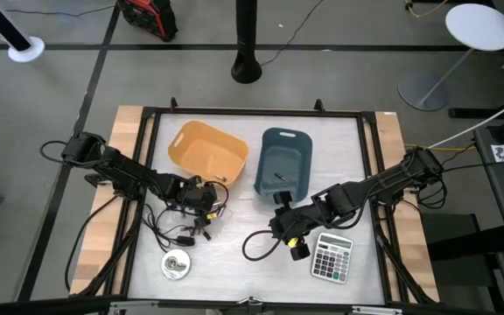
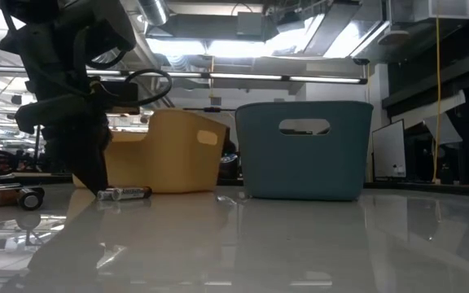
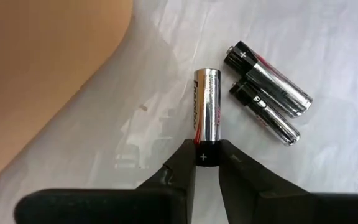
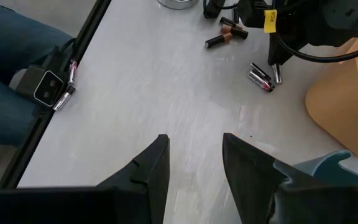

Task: Sort batteries
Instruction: Put the silver battery into the yellow bin, then put the silver battery into the blue bin, then put the silver battery into the yellow bin

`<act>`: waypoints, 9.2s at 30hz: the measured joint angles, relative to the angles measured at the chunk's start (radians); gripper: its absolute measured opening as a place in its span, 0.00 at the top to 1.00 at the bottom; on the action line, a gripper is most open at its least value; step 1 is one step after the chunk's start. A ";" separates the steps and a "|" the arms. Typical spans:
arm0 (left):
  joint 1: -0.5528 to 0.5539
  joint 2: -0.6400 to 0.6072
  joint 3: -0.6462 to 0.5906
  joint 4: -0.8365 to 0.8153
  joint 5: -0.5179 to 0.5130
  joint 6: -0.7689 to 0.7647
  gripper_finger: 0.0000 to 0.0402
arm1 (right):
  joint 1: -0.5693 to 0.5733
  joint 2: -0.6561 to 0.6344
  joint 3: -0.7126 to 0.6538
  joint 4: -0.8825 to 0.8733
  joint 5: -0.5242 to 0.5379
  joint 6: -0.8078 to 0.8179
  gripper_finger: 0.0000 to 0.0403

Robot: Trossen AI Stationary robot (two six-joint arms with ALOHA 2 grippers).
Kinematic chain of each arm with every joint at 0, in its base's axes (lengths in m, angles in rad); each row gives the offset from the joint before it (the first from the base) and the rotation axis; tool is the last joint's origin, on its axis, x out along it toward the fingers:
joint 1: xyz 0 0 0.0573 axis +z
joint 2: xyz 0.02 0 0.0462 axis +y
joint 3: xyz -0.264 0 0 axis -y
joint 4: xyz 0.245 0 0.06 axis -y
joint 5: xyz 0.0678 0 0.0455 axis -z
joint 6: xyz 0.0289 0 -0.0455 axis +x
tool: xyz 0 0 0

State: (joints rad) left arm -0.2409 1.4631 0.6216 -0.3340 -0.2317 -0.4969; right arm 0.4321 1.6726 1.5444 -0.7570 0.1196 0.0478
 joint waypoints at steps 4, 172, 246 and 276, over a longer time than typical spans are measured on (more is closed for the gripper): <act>0.000 -0.007 0.000 0.002 0.014 0.000 0.89 | 0.000 0.000 0.000 0.000 0.000 0.000 0.64; -0.031 -0.308 -0.001 0.083 0.051 -0.010 0.94 | 0.000 -1.668 -1.368 0.440 0.420 0.103 0.64; -0.224 0.439 0.503 0.172 0.029 0.008 0.69 | 0.000 -1.668 -1.368 0.447 0.366 0.050 0.64; -0.209 0.487 0.504 0.105 -0.002 -0.056 0.79 | 0.000 -1.668 -1.368 0.447 0.358 0.052 0.64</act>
State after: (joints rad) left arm -0.4495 1.9503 1.1255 -0.2285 -0.2339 -0.5530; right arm 0.4316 0.0044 0.1764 -0.3104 0.4774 0.0994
